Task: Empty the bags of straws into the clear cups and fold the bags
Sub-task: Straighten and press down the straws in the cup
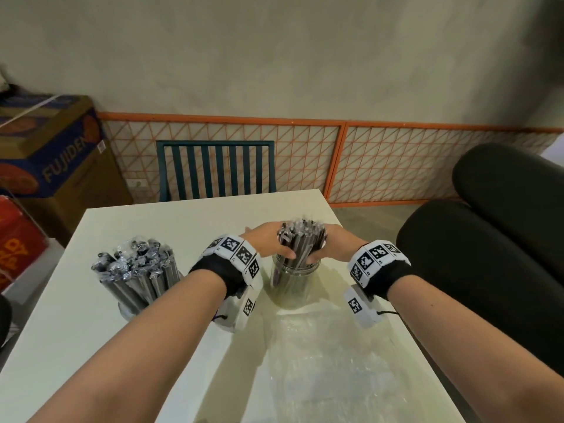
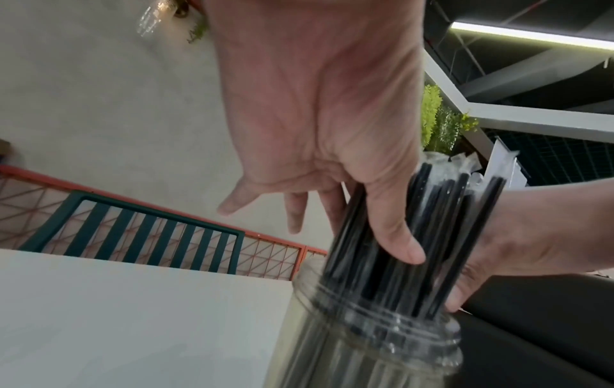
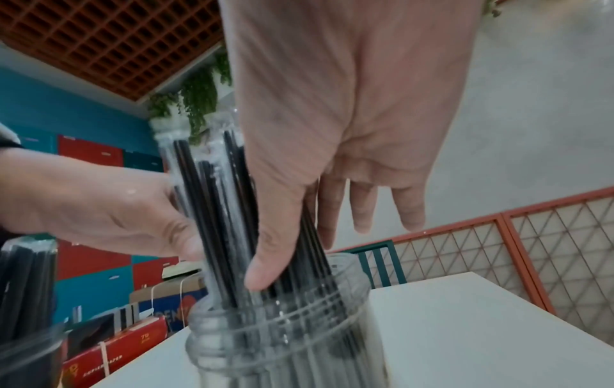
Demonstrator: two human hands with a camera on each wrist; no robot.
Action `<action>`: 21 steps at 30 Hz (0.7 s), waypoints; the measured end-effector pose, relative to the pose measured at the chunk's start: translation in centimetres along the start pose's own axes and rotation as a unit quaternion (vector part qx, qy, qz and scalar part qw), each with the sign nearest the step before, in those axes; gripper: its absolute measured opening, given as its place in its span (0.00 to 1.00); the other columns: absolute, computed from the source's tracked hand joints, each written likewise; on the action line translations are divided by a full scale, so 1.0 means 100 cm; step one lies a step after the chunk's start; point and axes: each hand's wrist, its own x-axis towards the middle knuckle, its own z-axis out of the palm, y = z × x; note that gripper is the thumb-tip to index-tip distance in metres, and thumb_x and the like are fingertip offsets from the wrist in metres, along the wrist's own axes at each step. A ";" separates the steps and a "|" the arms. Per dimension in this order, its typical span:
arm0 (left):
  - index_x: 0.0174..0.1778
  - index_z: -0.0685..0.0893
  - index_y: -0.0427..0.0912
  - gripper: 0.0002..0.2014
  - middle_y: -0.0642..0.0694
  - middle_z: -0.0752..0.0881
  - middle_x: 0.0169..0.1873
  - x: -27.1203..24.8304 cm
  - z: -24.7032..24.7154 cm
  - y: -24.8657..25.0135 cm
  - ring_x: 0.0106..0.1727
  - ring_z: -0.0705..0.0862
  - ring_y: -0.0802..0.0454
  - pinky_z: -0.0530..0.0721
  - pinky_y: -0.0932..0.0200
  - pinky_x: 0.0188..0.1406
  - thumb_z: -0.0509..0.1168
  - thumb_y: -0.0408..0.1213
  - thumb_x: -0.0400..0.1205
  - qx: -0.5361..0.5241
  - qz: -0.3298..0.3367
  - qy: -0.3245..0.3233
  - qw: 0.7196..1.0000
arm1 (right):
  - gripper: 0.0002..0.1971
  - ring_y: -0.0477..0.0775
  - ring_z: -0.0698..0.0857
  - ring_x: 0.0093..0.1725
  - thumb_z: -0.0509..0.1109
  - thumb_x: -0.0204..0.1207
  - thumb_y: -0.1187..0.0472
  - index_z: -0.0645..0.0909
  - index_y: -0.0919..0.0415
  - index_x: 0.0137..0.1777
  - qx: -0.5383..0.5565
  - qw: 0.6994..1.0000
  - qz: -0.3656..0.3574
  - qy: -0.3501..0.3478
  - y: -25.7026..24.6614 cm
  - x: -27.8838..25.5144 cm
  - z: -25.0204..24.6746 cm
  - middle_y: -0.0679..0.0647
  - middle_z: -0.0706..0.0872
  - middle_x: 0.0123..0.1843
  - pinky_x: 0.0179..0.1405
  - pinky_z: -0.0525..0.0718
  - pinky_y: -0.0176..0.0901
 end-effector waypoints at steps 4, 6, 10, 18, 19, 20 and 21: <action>0.73 0.70 0.60 0.48 0.46 0.78 0.70 0.004 0.012 -0.012 0.75 0.71 0.42 0.61 0.28 0.74 0.76 0.62 0.54 0.024 -0.016 -0.001 1.000 | 0.37 0.54 0.79 0.67 0.83 0.61 0.65 0.73 0.56 0.71 -0.018 1.000 0.006 -0.014 0.007 0.002 0.008 0.54 0.83 0.67 0.70 0.74 0.48; 0.69 0.70 0.65 0.53 0.49 0.79 0.69 0.011 0.018 -0.021 0.74 0.72 0.45 0.66 0.31 0.73 0.73 0.73 0.44 0.009 -0.005 0.005 1.000 | 0.43 0.55 0.78 0.69 0.84 0.58 0.61 0.69 0.57 0.74 -0.018 0.999 0.012 -0.028 0.009 0.001 0.010 0.54 0.82 0.68 0.72 0.74 0.51; 0.74 0.66 0.61 0.54 0.51 0.80 0.68 0.002 0.022 -0.012 0.73 0.73 0.48 0.69 0.39 0.74 0.76 0.69 0.49 -0.062 0.036 0.010 0.997 | 0.49 0.52 0.76 0.69 0.85 0.56 0.60 0.64 0.56 0.77 0.041 0.999 -0.009 -0.031 0.011 0.001 0.015 0.52 0.80 0.69 0.73 0.73 0.49; 0.73 0.73 0.47 0.29 0.46 0.83 0.66 -0.016 0.010 0.010 0.68 0.78 0.51 0.67 0.59 0.68 0.71 0.43 0.76 -0.067 0.066 0.093 0.991 | 0.34 0.53 0.81 0.66 0.80 0.66 0.56 0.74 0.59 0.72 0.090 0.987 -0.034 0.129 0.005 -0.004 0.018 0.54 0.85 0.65 0.64 0.77 0.42; 0.73 0.73 0.48 0.30 0.47 0.83 0.65 -0.015 0.010 0.009 0.68 0.78 0.51 0.66 0.57 0.69 0.72 0.44 0.74 -0.061 0.063 0.081 0.993 | 0.35 0.53 0.81 0.66 0.81 0.65 0.56 0.73 0.59 0.73 0.087 0.987 -0.039 0.126 0.005 -0.006 0.018 0.55 0.84 0.66 0.63 0.76 0.40; 0.73 0.73 0.48 0.31 0.47 0.83 0.65 -0.014 0.011 0.008 0.67 0.77 0.52 0.66 0.57 0.68 0.73 0.43 0.73 -0.054 0.056 0.063 0.995 | 0.37 0.54 0.80 0.66 0.81 0.64 0.57 0.71 0.59 0.74 0.080 0.990 -0.036 0.113 0.005 -0.009 0.020 0.55 0.84 0.67 0.63 0.75 0.39; 0.74 0.72 0.47 0.33 0.47 0.82 0.65 -0.014 0.013 0.007 0.67 0.77 0.52 0.65 0.58 0.66 0.74 0.44 0.72 -0.048 0.043 0.045 0.997 | 0.39 0.54 0.80 0.67 0.82 0.63 0.58 0.70 0.59 0.74 0.077 0.992 -0.029 0.099 0.006 -0.010 0.023 0.56 0.83 0.67 0.62 0.74 0.38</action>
